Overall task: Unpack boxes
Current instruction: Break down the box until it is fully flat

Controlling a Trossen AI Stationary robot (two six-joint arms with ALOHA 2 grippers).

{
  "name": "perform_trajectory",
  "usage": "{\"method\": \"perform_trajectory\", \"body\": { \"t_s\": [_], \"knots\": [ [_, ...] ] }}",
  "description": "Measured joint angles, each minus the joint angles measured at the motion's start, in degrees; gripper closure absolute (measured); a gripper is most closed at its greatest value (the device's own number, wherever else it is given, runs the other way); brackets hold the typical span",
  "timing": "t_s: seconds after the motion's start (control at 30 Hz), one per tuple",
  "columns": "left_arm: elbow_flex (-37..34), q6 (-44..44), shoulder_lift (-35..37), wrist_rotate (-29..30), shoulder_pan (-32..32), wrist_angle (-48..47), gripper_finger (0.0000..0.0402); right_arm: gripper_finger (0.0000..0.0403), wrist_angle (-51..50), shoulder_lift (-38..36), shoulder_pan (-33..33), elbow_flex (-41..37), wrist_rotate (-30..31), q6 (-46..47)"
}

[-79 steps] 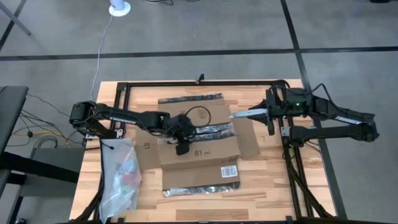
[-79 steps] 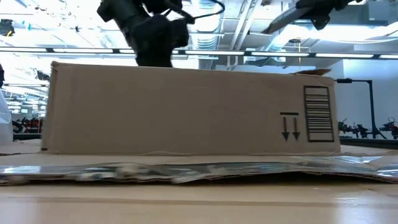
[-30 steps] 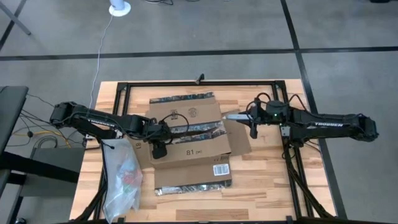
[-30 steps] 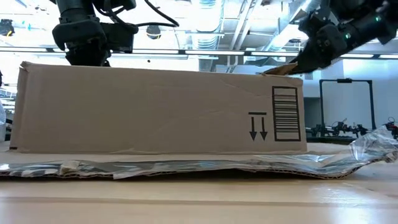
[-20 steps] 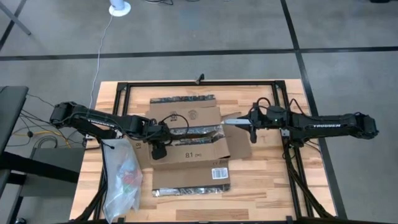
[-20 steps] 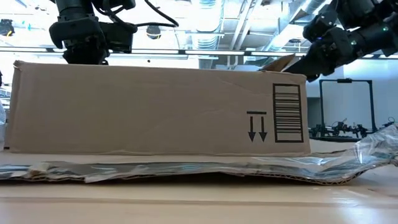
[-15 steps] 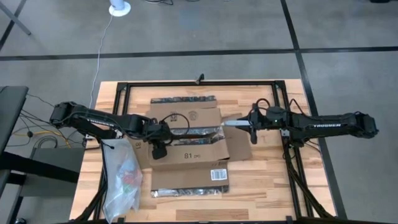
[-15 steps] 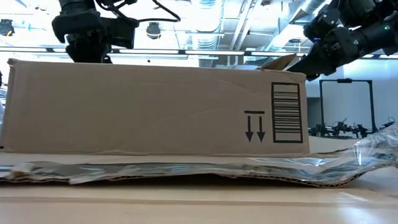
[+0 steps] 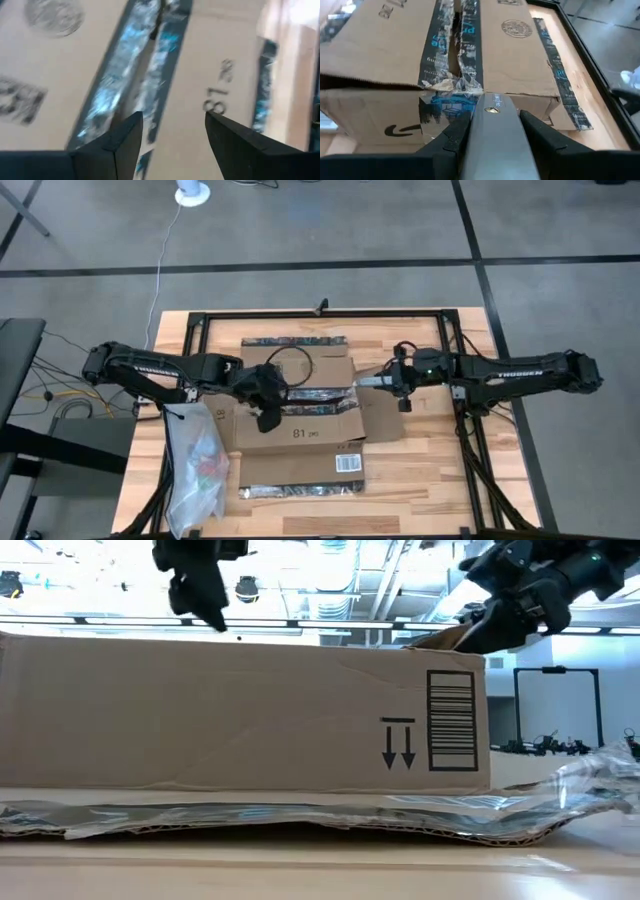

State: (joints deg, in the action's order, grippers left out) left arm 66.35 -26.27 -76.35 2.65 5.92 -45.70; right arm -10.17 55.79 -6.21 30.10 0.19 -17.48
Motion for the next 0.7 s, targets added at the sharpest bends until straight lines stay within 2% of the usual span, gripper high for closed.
{"method": "perform_trajectory", "body": {
  "t_s": [0.13, 0.27, 0.37, 0.53, 0.7],
  "knots": [
    [5.9, 0.8, -6.0, -2.5, 2.5, -2.9, 0.0201, 0.0287, -3.2, 3.1, 0.2, 2.9, -0.4, -2.8],
    [13.2, 2.5, -12.9, -2.6, 5.5, -8.8, 0.0201, 0.0287, -4.9, 4.1, 0.2, 4.2, -0.4, -3.8],
    [17.1, 1.6, -16.5, -2.4, 7.1, -9.5, 0.0201, 0.0287, -5.7, 4.2, 0.2, 4.9, -0.4, -3.6],
    [19.1, -1.7, -19.6, 0.5, 9.3, -6.6, 0.0201, 0.0287, -6.5, 4.2, 0.0, 5.4, -0.4, -1.2],
    [19.2, -3.6, -20.5, 0.7, 11.3, -4.3, 0.0201, 0.0287, -6.3, 4.2, -0.6, 5.4, -0.6, 2.0]
  ]
}}
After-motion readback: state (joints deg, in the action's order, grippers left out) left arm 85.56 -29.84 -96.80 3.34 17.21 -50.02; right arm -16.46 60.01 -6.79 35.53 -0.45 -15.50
